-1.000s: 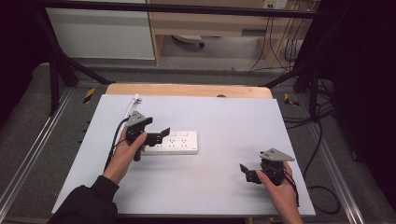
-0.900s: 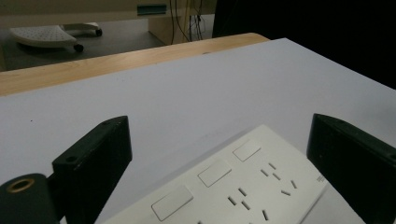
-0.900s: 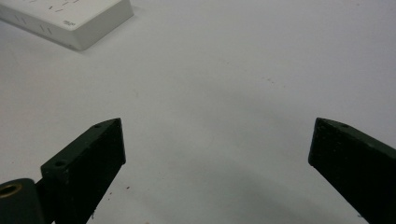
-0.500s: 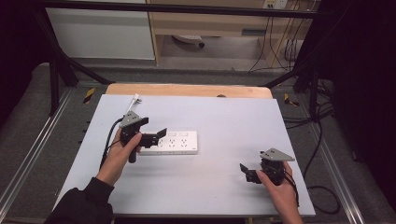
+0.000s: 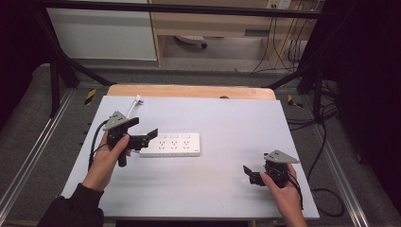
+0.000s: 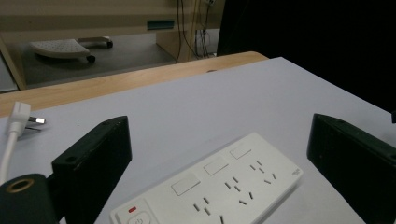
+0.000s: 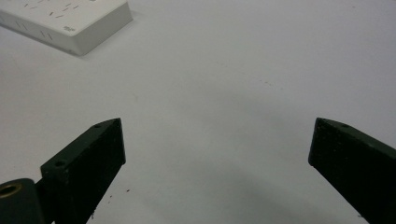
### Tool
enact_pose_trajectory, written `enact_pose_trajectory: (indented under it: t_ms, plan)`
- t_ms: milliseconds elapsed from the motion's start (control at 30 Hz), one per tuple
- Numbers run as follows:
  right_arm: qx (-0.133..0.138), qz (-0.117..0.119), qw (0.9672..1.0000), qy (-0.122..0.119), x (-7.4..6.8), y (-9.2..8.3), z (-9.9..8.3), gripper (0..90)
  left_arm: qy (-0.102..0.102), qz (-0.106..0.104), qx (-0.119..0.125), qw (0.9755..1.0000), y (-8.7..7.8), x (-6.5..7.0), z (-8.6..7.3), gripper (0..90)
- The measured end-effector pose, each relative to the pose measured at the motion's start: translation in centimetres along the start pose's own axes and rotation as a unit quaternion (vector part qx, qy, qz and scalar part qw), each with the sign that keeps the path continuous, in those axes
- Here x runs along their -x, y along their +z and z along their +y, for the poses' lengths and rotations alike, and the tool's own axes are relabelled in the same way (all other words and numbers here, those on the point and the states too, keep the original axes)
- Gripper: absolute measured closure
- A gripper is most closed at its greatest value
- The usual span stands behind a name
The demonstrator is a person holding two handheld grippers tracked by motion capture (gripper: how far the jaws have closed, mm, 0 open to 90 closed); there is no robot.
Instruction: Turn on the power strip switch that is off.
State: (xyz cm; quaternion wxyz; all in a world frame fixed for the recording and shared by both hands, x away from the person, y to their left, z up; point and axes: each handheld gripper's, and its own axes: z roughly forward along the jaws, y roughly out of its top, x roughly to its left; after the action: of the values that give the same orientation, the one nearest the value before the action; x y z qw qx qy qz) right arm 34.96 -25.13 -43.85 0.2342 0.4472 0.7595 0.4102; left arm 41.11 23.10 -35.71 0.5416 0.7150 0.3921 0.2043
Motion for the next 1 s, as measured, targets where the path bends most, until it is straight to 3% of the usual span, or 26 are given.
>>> enact_pose_trajectory:
  t_ms: [333,567,1000]
  plan:
    - [-0.001,0.002,1.0,0.002,-0.1,0.2,0.0,4.3,0.001,0.016,-0.007,0.9998,-2.4,-0.2,-0.1,6.5]
    - [0.0,0.002,1.0,0.001,0.0,0.2,0.1,4.3,-0.005,0.028,0.002,0.9996,-4.5,-0.7,-0.5,6.5]
    - [-0.001,0.003,1.0,0.001,-0.1,0.3,0.1,4.2,-0.001,0.046,-0.013,0.9989,-7.7,-1.4,-2.6,6.5]
